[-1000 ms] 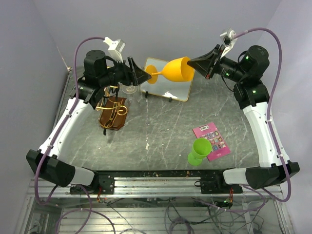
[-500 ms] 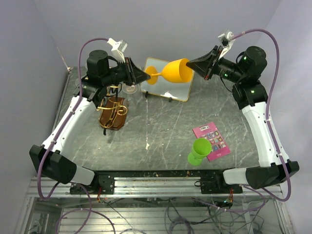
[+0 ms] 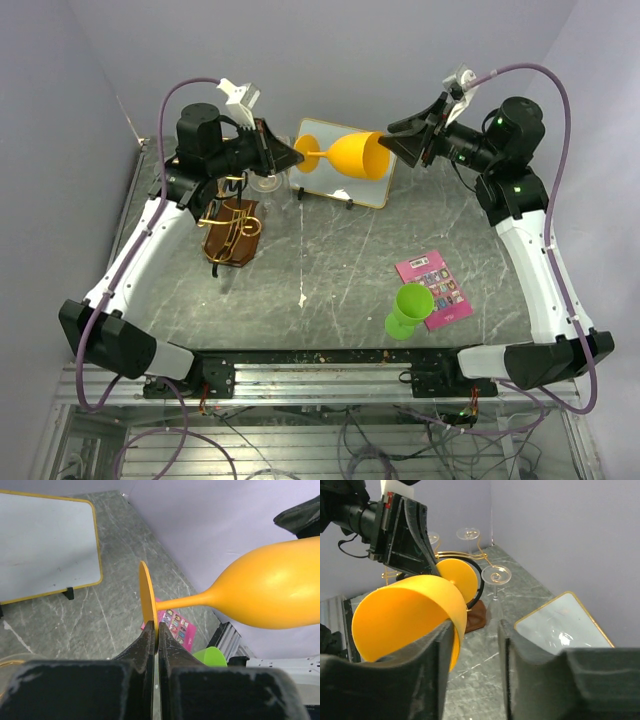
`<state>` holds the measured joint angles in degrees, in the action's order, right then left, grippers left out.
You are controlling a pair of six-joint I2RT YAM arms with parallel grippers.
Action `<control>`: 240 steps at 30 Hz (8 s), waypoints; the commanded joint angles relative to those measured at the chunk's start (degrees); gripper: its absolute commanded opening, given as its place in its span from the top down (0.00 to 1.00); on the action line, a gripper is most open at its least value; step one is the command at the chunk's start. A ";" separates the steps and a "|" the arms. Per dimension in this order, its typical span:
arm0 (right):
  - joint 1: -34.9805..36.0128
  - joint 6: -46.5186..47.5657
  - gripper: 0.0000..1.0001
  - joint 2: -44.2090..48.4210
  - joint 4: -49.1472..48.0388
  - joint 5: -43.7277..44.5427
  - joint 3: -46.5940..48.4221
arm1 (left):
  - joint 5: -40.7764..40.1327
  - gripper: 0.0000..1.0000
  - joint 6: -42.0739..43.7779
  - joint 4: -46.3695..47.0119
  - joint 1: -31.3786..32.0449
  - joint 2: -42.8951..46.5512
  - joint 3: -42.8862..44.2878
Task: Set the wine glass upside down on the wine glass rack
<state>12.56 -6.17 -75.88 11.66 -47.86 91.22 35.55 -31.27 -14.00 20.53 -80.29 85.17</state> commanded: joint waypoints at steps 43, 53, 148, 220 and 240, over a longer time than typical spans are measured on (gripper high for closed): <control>-0.18 34.30 0.13 8.94 13.83 10.21 -24.43 | -15.13 0.93 89.58 -59.03 -3.75 20.89 15.86; -1.64 34.59 0.13 10.45 13.03 9.26 -27.15 | -27.25 0.93 97.37 -63.40 -4.98 22.92 13.20; -3.42 35.89 0.12 10.41 13.13 8.22 -29.59 | -65.66 0.93 97.23 -41.80 -7.61 20.72 -7.74; -3.68 36.97 0.11 10.37 14.12 8.66 -29.27 | -53.66 0.70 93.58 -48.41 -7.61 20.84 -9.37; -3.64 45.55 0.11 13.19 34.35 15.18 -20.45 | -42.79 0.41 87.31 -46.89 -7.61 21.37 -0.31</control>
<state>9.06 35.73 -63.66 36.82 -31.44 67.29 -12.99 60.47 -63.61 13.26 -59.99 81.06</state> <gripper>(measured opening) 0.890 0.549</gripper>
